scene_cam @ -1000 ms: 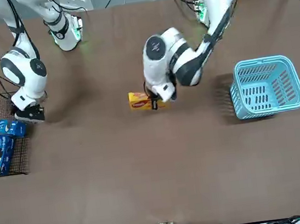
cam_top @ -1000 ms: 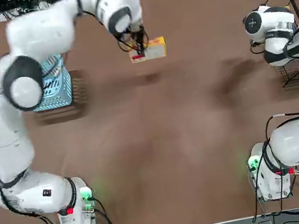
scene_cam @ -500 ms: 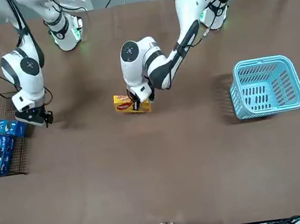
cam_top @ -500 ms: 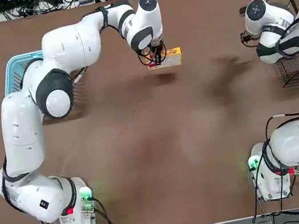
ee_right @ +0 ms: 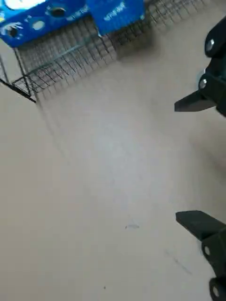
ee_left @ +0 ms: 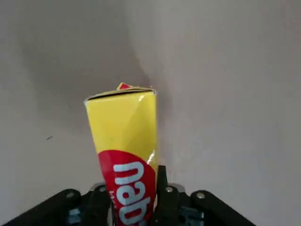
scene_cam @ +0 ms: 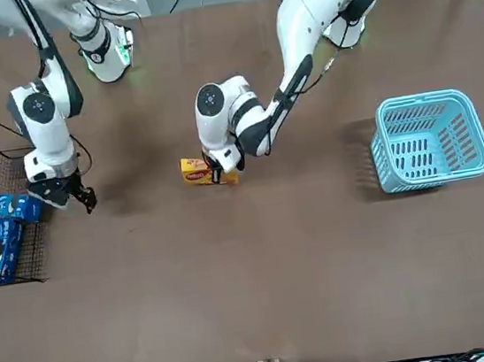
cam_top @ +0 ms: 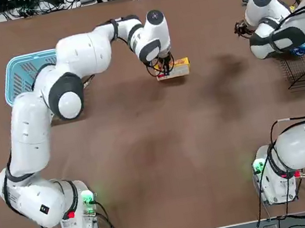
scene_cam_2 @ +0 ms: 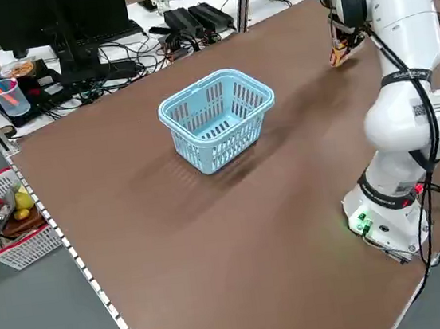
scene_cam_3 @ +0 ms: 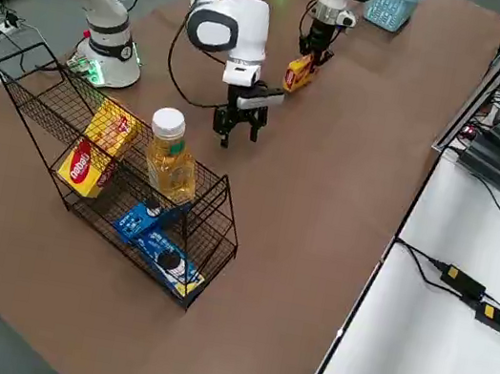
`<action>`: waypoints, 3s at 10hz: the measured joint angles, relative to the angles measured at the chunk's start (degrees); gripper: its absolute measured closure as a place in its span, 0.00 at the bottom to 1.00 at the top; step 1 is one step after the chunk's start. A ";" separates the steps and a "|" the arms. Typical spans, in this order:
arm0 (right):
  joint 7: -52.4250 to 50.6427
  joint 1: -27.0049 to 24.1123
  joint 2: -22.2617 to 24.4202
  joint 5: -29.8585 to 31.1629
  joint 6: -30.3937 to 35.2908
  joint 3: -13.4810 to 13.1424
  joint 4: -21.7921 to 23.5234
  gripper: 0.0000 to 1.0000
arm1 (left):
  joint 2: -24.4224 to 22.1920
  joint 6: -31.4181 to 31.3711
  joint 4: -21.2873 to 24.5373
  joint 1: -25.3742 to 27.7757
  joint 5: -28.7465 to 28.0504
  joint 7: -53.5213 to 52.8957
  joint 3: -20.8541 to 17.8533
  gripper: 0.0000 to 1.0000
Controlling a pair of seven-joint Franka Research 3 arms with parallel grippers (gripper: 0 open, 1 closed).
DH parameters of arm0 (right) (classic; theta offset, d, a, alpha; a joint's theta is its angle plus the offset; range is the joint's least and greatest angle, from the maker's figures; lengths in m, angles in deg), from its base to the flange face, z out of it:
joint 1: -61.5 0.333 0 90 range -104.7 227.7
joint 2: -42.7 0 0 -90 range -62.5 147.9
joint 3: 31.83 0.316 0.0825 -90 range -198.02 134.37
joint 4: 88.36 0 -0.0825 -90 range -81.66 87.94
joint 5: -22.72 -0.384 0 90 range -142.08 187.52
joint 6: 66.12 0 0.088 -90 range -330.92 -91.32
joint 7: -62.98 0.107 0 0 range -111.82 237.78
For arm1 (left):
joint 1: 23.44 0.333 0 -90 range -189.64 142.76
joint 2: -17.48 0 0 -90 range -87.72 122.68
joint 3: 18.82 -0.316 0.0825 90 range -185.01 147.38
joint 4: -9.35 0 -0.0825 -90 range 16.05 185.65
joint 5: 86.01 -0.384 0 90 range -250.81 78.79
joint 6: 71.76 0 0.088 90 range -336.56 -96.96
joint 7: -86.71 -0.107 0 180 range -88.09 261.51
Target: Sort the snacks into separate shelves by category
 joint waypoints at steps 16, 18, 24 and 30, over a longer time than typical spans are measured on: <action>-36.31 6.21 -0.48 -100.50 31.51 -0.22 -8.26 0.00 | -14.63 15.63 -3.16 12.95 0.42 -9.35 -2.24 0.00; -41.28 4.92 -3.01 -106.44 33.39 -0.31 -8.14 0.00 | -19.66 24.22 -2.37 21.13 4.23 -22.74 -1.11 0.00; -58.21 4.57 -13.33 -130.50 41.58 -0.03 -7.16 0.00 | -28.61 28.27 5.29 48.49 9.52 -54.39 11.86 0.00; -55.39 4.30 -14.74 -135.13 50.74 2.09 -5.64 0.00 | -30.31 31.00 8.86 65.69 10.00 -87.80 22.89 0.00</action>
